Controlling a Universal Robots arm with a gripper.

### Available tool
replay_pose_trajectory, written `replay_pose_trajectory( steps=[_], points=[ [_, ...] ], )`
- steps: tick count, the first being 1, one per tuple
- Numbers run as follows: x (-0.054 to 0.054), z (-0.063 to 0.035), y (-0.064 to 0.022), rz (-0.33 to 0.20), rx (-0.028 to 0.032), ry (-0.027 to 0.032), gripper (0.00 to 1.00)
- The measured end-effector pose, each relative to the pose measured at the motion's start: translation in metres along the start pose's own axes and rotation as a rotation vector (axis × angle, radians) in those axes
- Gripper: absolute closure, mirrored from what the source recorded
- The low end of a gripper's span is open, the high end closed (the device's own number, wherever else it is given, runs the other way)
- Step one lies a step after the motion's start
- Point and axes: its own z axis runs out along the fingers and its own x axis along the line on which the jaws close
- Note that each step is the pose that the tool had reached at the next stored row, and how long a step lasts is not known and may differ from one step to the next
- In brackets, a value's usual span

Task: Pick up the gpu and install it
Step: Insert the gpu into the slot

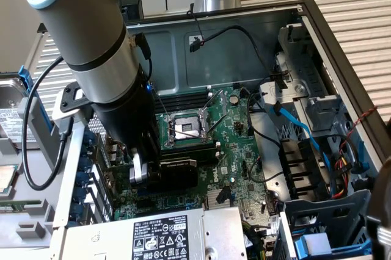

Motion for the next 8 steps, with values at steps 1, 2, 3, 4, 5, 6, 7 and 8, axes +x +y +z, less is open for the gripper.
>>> replay_pose_trajectory(
  steps=[1,2,3,4,5,6,7,8],
  points=[
    [0.0000,0.0000,0.0000,0.000,0.0000,0.0000,0.73],
    [0.0000,0.0000,0.0000,0.000,0.0000,0.0000,0.73],
    [0.0000,0.0000,0.0000,0.000,0.0000,0.0000,0.73],
    [0.0000,0.0000,0.0000,0.000,0.0000,0.0000,0.73],
    [0.0000,0.0000,0.0000,0.000,0.0001,-0.0001,0.73],
    [0.0000,0.0000,0.0000,0.000,0.0001,-0.0001,0.73],
    [0.0000,0.0000,0.0000,0.000,0.0001,-0.0001,0.73],
    [0.0000,0.0000,0.0000,0.000,0.0000,0.0000,0.73]
  ],
)
